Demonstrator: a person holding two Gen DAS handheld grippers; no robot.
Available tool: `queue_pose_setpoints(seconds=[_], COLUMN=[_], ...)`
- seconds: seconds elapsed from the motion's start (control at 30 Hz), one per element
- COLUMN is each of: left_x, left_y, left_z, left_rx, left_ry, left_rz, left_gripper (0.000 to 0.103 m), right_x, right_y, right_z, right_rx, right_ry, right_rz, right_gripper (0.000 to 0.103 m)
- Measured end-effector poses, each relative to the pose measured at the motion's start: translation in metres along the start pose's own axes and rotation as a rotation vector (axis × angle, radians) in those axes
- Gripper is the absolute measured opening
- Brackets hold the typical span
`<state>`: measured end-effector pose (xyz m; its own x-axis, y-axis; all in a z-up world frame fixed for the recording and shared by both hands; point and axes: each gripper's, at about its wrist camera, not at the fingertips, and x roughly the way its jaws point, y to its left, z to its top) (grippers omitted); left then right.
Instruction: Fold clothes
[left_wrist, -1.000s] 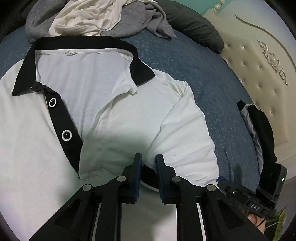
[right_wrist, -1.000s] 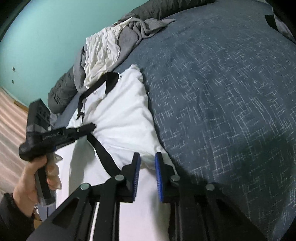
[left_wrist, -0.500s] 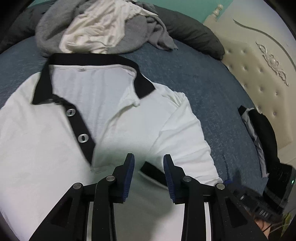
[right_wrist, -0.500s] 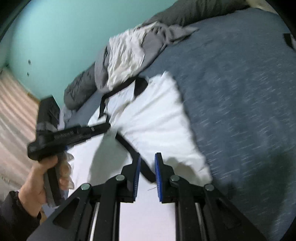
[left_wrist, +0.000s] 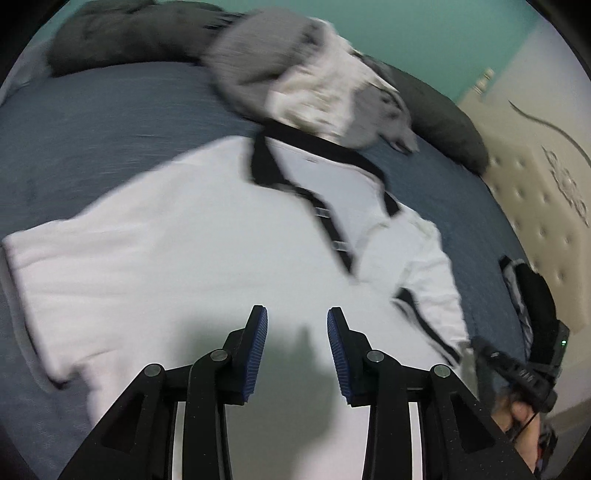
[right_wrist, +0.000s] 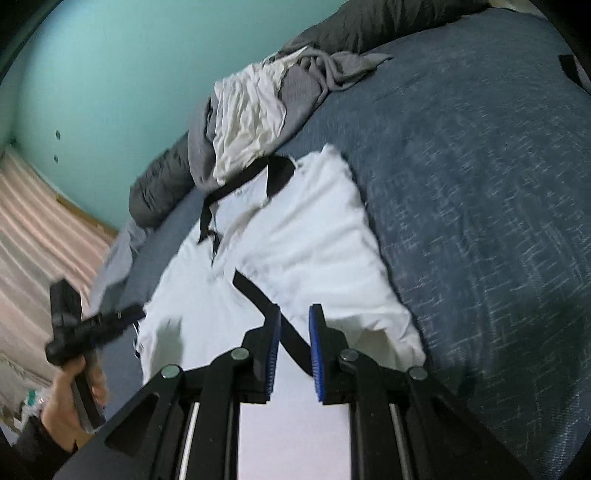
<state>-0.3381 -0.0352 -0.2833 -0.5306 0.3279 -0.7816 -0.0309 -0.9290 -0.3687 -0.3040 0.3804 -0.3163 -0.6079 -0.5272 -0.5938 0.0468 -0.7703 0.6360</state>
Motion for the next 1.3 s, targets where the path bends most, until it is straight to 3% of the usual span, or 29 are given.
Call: queue_pose_setpoints(seconds=[0.1, 0.13, 0.23, 0.27, 0.3, 0.33, 0.6, 0.87, 1.0, 1.17, 1.3], left_x=[-0.027, -0.033, -0.052, -0.057, -0.059, -0.061, -0.045, -0.021, -0.015, -0.016, -0.023], left_y=[0.046, 0.059, 0.109, 0.123, 0.134, 0.145, 0.214, 0.224, 0.225, 0.221, 0.211], left_z=[0.002, 0.003, 0.010, 0.012, 0.014, 0.015, 0.015, 0.023, 0.027, 0.029, 0.030], left_rx=[-0.067, -0.085, -0.171, -0.198, -0.217, -0.237, -0.375, -0.353, -0.350, -0.330, -0.300], left_ry=[-0.042, -0.051, -0.094, -0.110, -0.119, -0.123, -0.130, -0.126, -0.123, -0.123, -0.138], left_rz=[0.066, 0.087, 0.137, 0.152, 0.171, 0.186, 0.242, 0.246, 0.253, 0.262, 0.261], left_gripper=[0.047, 0.048, 0.048, 0.048, 0.048, 0.049, 0.050, 0.049, 0.035, 0.007, 0.005], right_x=[-0.001, -0.001, -0.004, -0.006, -0.008, -0.010, -0.011, -0.009, -0.007, -0.008, -0.008], right_y=[-0.004, -0.006, -0.011, -0.012, -0.013, -0.014, -0.015, -0.016, -0.023, -0.024, -0.022], right_z=[0.001, 0.001, 0.003, 0.003, 0.004, 0.005, 0.006, 0.004, 0.003, 0.003, 0.002], right_rx=[0.016, 0.024, 0.052, 0.061, 0.066, 0.069, 0.066, 0.059, 0.084, 0.089, 0.087], right_ry=[-0.002, -0.002, -0.012, -0.019, -0.027, -0.035, -0.039, -0.038, -0.035, -0.035, -0.036], right_rz=[-0.015, -0.022, -0.039, -0.041, -0.044, -0.050, -0.048, -0.045, -0.046, -0.043, -0.037], right_gripper=[0.014, 0.019, 0.022, 0.027, 0.040, 0.046, 0.046, 0.046, 0.046, 0.046, 0.046])
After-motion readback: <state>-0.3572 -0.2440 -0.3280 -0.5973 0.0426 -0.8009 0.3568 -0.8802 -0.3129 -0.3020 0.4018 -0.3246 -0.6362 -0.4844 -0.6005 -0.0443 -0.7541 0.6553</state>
